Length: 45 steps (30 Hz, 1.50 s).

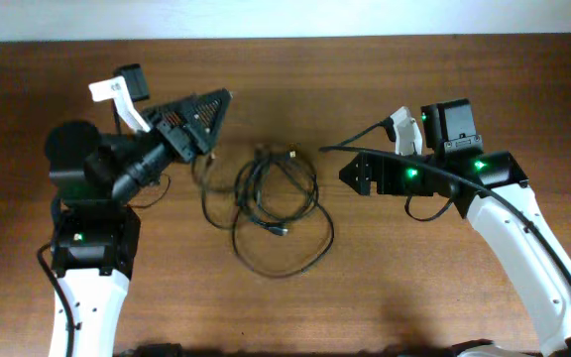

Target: Untangle cables

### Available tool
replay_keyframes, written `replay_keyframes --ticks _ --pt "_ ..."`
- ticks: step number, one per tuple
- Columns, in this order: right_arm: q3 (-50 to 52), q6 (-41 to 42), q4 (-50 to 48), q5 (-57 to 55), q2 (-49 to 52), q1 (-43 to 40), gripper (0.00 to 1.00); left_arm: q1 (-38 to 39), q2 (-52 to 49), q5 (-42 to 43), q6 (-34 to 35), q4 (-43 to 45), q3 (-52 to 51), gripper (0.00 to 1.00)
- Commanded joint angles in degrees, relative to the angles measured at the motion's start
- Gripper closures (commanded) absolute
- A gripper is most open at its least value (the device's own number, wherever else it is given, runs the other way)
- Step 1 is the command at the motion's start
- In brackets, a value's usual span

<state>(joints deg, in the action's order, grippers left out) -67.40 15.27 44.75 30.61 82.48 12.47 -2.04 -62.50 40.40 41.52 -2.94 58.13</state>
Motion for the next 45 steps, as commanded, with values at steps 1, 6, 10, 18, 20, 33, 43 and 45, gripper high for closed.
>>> replay_keyframes --ticks 1,6,10,18,20,33,43,45 --pt "-0.22 0.26 0.48 -0.70 0.13 0.24 0.09 0.13 0.37 -1.25 -8.46 -4.26 0.44 0.01" --pt "-0.22 0.26 1.62 -0.68 0.33 0.33 0.08 0.13 0.35 -23.10 -14.67 -22.12 0.42 0.01" --pt "-0.11 1.75 1.86 -0.74 1.57 2.14 0.08 0.13 -1.51 -40.39 -14.62 -36.85 0.42 0.01" --pt "-0.02 26.80 9.46 -12.68 12.70 10.45 0.13 0.13 -9.90 -39.91 -14.64 -41.70 0.42 0.01" --pt "0.00 34.25 11.04 -12.24 14.69 10.73 0.13 0.13 -9.92 -38.49 -14.64 -41.68 0.42 0.01" --pt "0.00 40.72 3.98 -5.31 24.09 18.29 0.31 0.20 -9.92 -31.54 -14.64 -41.18 0.42 0.01" --pt "3.67 37.24 3.78 -5.77 24.74 20.90 0.96 0.17 -9.92 -31.15 -14.64 -41.40 0.42 0.01" --pt "3.87 36.37 3.82 -5.77 24.72 20.90 0.96 0.17 -9.92 -31.17 -14.64 -41.81 0.42 0.01"
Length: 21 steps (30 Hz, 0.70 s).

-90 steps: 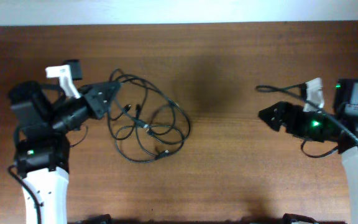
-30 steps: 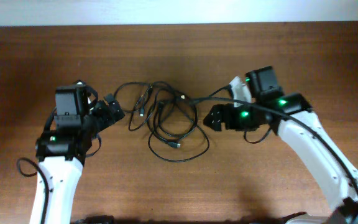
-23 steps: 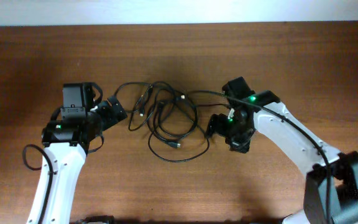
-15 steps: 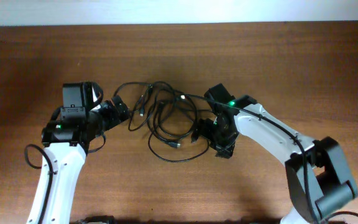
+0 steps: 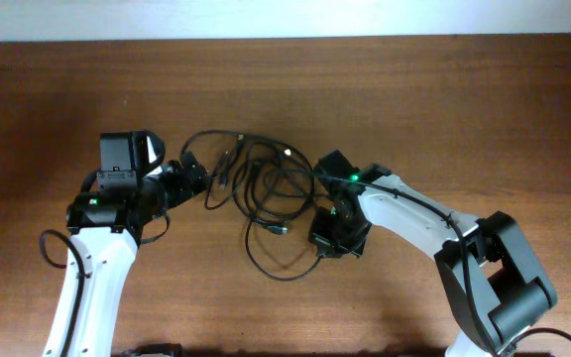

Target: Untangle cables

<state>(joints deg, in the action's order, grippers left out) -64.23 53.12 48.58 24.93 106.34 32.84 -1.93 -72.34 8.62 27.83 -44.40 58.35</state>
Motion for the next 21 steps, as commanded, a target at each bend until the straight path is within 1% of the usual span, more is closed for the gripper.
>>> replay_keyframes --ticks 1,3,7,10,12,13,15,16,21 --pt "0.66 -2.89 -0.15 -0.07 0.85 0.52 0.96 0.07 -0.09 0.61 -0.96 -0.50 0.20 0.01" --pt "0.52 -6.93 1.20 0.07 0.61 0.48 0.96 0.07 -0.09 0.59 -0.96 -1.62 0.20 0.01" --pt "-2.40 -8.37 6.84 -2.38 -4.61 -2.99 0.96 0.07 -0.09 0.59 -0.96 -1.84 0.20 0.01" --pt "-9.31 -10.34 11.80 -4.55 -9.55 -6.25 0.96 0.07 -0.09 0.59 -0.96 -1.79 0.20 0.01" --pt "-20.85 -11.02 21.03 -10.16 -11.67 -8.39 0.96 0.07 -0.09 0.61 -0.96 -1.79 0.20 0.01" --pt "-28.81 -12.37 25.90 -12.94 -11.93 -8.92 0.96 0.07 -0.09 0.59 -0.96 -1.79 0.20 0.01" --pt "-38.56 -13.40 30.38 -16.65 -11.93 -8.92 0.96 0.07 -0.09 0.59 -0.96 -1.79 0.20 0.01" --pt "-48.43 -13.94 33.14 -19.34 -11.91 -8.92 0.96 0.07 -0.09 0.59 -0.96 -1.79 0.20 0.01" --pt "-71.95 -15.91 34.34 -22.86 -11.91 -8.92 0.96 0.07 -0.09 0.59 -0.96 -1.79 0.20 0.01"
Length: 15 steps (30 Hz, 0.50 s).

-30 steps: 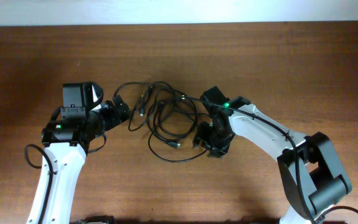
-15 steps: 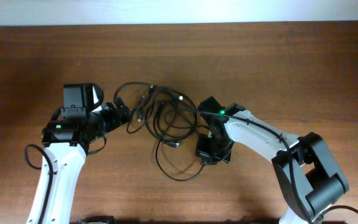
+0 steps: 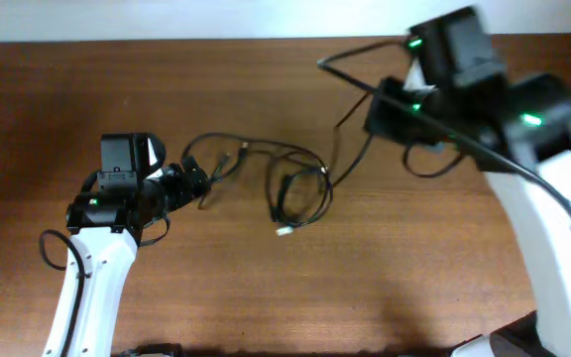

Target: Untangle cables

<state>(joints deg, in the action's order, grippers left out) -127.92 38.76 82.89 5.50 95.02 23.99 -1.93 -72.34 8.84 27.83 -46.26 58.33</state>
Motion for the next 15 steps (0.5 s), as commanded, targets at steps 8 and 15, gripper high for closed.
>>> replay_keyframes --ticks 8,15 --pt "-22.18 -2.12 -2.78 -15.19 -0.61 -0.09 0.96 0.07 -0.09 0.37 -0.96 0.07 0.22 0.01" --pt "-27.32 -2.14 -15.72 -27.12 -0.81 -0.09 0.96 0.07 -0.09 0.39 -0.96 0.07 0.22 0.01"
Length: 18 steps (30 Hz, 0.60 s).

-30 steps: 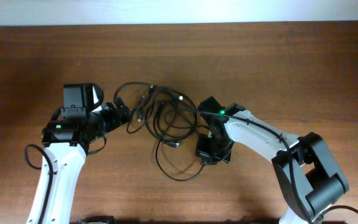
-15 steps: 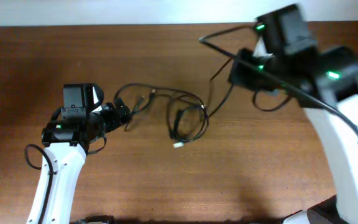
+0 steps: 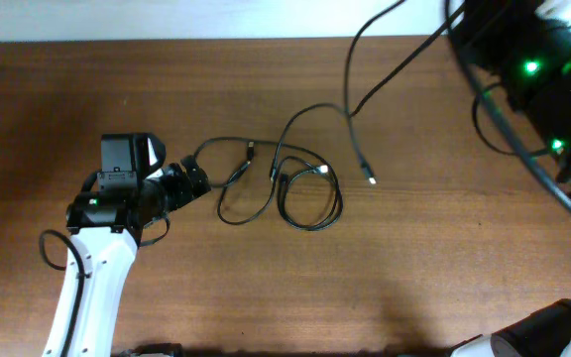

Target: Untangle cables

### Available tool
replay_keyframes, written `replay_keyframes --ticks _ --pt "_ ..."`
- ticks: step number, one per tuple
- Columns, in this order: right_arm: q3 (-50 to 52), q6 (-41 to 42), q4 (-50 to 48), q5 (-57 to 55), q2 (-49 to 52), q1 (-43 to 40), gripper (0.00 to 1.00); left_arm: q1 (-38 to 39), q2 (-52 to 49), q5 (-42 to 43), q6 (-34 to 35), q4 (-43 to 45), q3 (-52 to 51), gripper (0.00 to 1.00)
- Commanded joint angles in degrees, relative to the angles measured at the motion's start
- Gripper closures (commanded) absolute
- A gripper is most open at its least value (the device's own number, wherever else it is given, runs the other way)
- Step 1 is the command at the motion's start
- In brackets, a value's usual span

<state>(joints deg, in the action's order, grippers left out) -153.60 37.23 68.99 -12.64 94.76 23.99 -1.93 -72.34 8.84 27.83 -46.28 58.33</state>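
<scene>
Thin black cables point(image 3: 310, 198) lie in loose loops at the middle of the brown table point(image 3: 266, 288). My left gripper point(image 3: 192, 178) lies low at the loops' left end, shut on a cable strand there. At the top right corner my right gripper point(image 3: 456, 32) is raised high and mostly hidden in the dark bulk of its arm. Two strands point(image 3: 349, 74) climb from the table to it, so it holds a cable. A free end with a light plug point(image 3: 372, 181) hangs right of the loops.
The left arm's white links point(image 3: 82, 288) run down the left side of the table. The right arm point(image 3: 543, 89) fills the upper right corner and the right edge. A pale wall strip point(image 3: 167, 18) borders the table's far edge.
The right gripper has gone from above the table's upper right to higher at the top right corner, with the cable. The loops have spread wider and a plug end now hangs free. The left gripper stayed.
Both grippers first hovered on either side of a tight cable tangle. Then the left one was shut on its left end and the right one down in its right side. Then the right gripper was up and right with a strand, and now higher, the tangle looser.
</scene>
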Motion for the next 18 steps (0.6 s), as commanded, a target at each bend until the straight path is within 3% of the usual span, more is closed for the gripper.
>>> replay_keyframes --ticks 1,8,13,18 --pt "-1.64 -0.63 -2.45 -14.01 -0.87 -0.09 0.96 0.07 -0.09 0.37 -0.96 0.09 0.22 0.01" --pt "-1.55 -5.53 1.07 -33.16 -0.13 -3.02 0.96 0.07 -0.09 0.37 -0.96 0.09 0.22 0.01" --pt "-1.55 -5.53 8.24 -30.05 6.03 -20.68 0.96 0.07 -0.09 0.37 -0.96 0.09 0.22 0.01" --pt "-1.55 -5.53 8.31 -28.09 13.70 -33.70 0.96 0.07 -0.09 0.37 -0.96 0.09 0.22 0.01"
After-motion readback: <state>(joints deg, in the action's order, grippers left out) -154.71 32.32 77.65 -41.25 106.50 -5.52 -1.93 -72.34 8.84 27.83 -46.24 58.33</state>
